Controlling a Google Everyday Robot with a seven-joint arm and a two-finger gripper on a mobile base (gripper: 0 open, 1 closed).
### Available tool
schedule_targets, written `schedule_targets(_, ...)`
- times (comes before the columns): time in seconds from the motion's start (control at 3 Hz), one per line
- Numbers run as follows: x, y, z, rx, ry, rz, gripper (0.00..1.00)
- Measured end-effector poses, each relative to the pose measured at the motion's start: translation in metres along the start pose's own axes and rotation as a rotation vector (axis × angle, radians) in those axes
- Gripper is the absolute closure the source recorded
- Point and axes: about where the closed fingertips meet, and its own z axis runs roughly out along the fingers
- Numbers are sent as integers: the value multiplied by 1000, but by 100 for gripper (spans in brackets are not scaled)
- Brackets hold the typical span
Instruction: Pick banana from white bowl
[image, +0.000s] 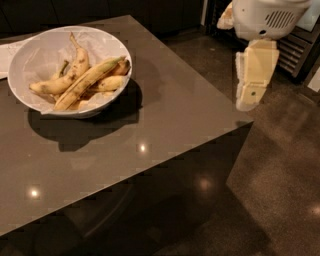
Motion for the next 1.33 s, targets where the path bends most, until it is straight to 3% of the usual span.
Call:
schedule_targets(0.33,-4,-7,1,23,-23,5,0)
schedule_targets(0.67,-23,-30,6,37,-37,-28,0)
schedule_targets(1.33,-84,-84,24,33,-66,-179,0)
